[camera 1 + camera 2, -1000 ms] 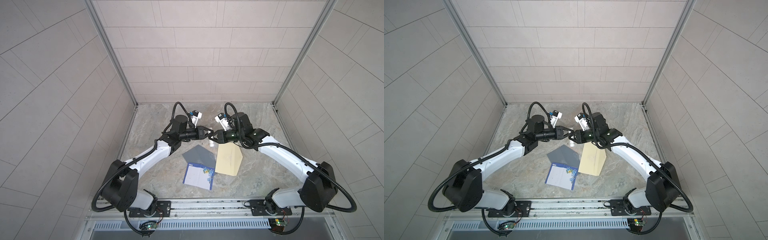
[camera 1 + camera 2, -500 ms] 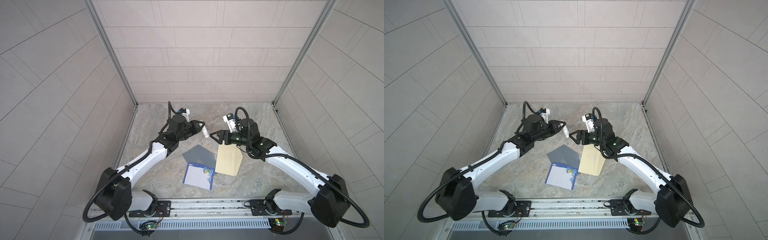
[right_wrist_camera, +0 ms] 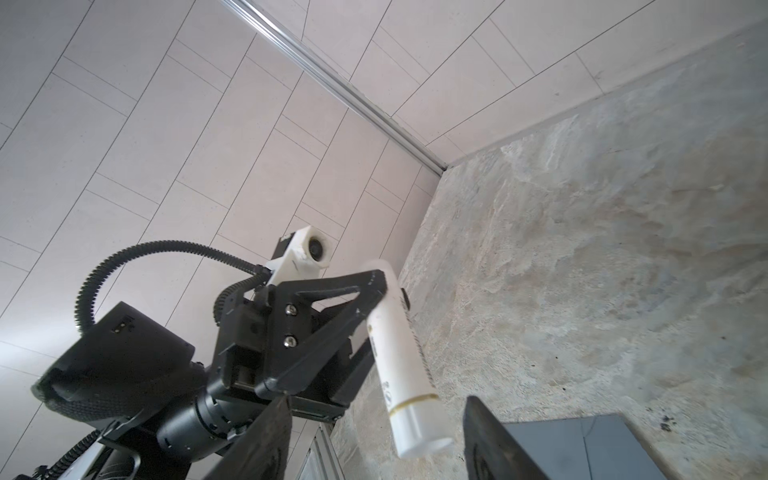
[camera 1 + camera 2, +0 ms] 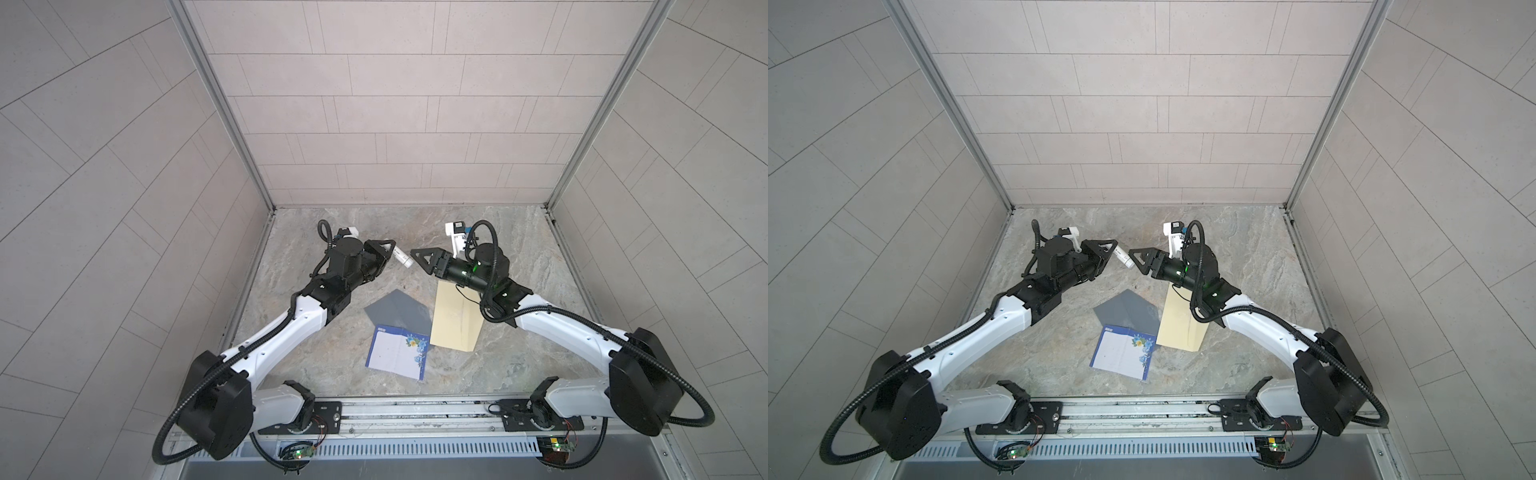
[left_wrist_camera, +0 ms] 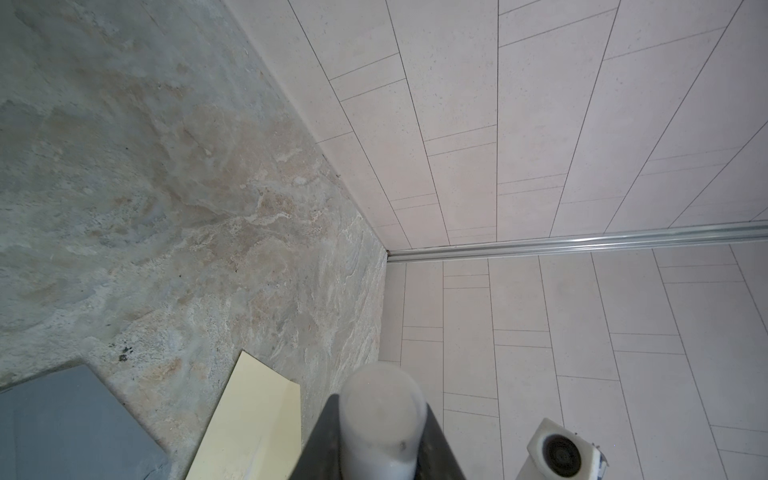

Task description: Place the letter into the envelope and seal it

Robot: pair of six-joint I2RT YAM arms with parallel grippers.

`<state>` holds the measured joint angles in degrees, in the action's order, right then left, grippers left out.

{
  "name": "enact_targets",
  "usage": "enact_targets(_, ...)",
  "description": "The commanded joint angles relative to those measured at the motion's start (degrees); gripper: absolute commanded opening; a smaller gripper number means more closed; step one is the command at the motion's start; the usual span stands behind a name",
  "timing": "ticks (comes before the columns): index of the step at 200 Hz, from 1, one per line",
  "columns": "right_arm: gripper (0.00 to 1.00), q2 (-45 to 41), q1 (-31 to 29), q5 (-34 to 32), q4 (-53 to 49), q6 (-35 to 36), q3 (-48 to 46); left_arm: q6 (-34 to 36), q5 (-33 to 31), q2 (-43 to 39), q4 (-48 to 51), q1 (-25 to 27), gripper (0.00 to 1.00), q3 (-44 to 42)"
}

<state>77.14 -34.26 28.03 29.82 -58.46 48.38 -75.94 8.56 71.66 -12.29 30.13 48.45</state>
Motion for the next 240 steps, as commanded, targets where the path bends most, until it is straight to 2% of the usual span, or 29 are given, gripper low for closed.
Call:
enact_targets(1, 0.66, 1.55, -0.81, -0.04, 3.74, -1.75, 1.8, -5.01, -1.45, -0.91, -6.91, -0.08, 0.0, -1.58)
enact_targets(69, 0.61, 3.47, -0.82, -3.03, -3.2, 1.76, 4.67, -5.08, -2.98, -3.02, -6.38, -0.07, 0.0, -1.77)
enact_targets(134, 0.55, 7.81, -2.5, 0.28, 8.65, -3.49, 4.35, -6.14, -3.64, -2.74, -11.33, -0.14, 0.0, -2.54)
enact_targets(223, 0.42, 9.41, -3.06, -0.04, 10.05, -3.79, 6.52, -7.23, -1.97, -2.57, -11.54, -0.08, 0.0, -2.97)
enact_targets(240, 0.36, 9.9, -3.03, 0.07, 10.25, -3.89, 6.93, -7.33, -1.69, -2.47, -11.61, -0.09, 0.0, -2.95)
